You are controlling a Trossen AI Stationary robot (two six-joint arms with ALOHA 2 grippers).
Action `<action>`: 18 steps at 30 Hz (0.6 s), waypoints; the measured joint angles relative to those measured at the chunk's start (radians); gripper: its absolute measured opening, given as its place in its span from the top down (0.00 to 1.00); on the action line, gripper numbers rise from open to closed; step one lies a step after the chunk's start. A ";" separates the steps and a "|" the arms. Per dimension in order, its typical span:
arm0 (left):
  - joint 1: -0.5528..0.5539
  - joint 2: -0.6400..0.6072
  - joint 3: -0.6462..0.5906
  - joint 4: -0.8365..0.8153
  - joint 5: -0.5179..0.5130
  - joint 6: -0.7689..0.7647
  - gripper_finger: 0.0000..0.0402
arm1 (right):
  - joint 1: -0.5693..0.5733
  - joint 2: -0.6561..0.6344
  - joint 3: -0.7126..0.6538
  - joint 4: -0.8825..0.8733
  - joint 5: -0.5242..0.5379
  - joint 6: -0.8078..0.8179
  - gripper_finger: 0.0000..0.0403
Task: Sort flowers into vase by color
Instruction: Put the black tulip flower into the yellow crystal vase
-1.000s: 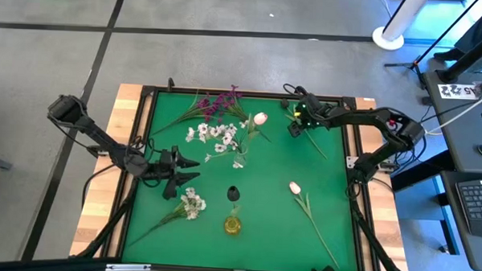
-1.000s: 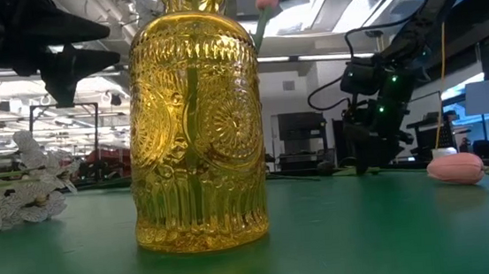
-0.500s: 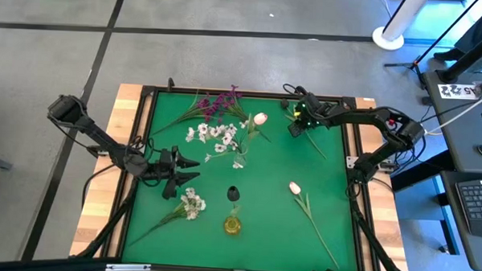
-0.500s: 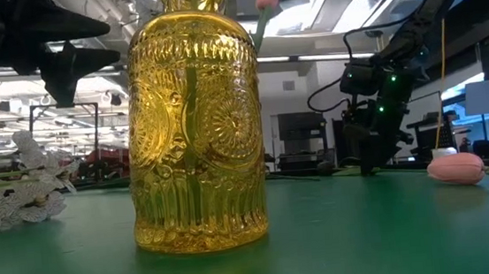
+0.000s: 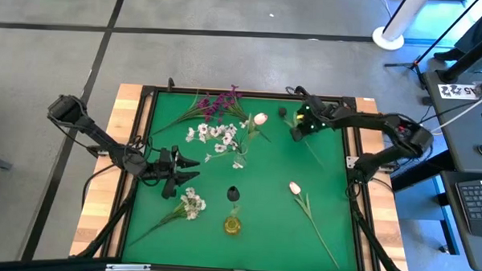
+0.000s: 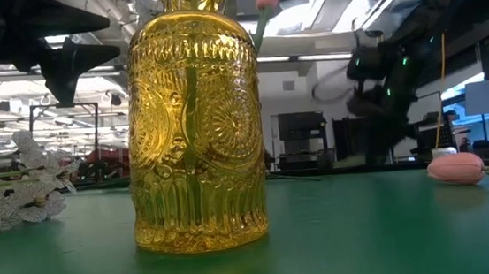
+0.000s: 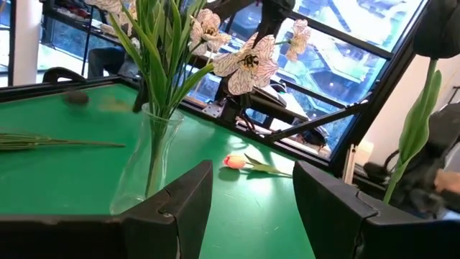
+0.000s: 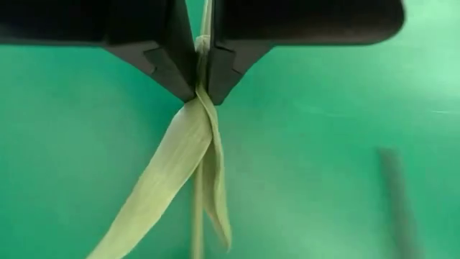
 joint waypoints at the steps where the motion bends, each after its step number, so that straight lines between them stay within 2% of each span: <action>1: 0.000 0.000 0.000 0.000 0.000 0.000 0.53 | 0.000 -0.035 0.002 0.001 -0.012 0.007 0.94; 5: 0.000 0.000 0.000 0.003 0.000 0.001 0.53 | 0.001 -0.192 0.002 -0.014 -0.061 0.043 0.98; 12: 0.000 0.000 0.000 0.006 0.000 0.001 0.53 | 0.051 -0.518 0.003 0.065 -0.125 0.145 0.97; 18: 0.001 0.000 0.000 0.030 0.000 0.021 0.53 | 0.211 -0.759 0.005 0.271 -0.144 0.213 0.98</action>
